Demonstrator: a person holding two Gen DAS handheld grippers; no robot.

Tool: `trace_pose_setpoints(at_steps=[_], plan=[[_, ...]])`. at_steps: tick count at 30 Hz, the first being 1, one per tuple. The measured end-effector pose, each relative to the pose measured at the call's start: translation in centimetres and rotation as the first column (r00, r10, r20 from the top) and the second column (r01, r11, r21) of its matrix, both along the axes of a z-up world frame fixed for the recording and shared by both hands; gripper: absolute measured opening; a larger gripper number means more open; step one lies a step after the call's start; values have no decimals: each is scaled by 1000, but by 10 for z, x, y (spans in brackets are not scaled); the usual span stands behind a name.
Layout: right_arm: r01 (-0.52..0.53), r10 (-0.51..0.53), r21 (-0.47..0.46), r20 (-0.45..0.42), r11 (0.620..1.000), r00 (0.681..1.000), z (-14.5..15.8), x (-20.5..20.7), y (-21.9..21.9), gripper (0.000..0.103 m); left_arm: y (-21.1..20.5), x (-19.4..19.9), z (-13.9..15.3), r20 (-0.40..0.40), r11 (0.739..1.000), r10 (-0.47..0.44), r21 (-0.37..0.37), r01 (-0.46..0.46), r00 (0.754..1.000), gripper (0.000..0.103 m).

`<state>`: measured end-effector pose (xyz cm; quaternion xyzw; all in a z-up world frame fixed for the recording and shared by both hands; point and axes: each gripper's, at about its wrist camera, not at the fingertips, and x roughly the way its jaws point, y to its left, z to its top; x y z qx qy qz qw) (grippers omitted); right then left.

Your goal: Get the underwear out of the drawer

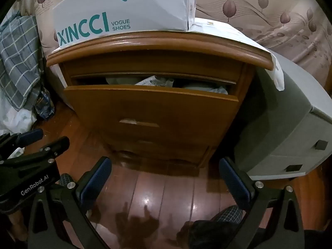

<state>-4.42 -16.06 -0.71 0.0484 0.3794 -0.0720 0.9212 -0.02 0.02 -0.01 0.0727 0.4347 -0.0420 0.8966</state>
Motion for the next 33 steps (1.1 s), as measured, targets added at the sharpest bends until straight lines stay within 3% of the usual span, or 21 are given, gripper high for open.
trace_pose_setpoints(at_steps=[33], plan=[[-2,2,7,-10,1000,1000,-3,2,1,102,-2,0,-1,-6,1000,9,13,-9,1000,62]])
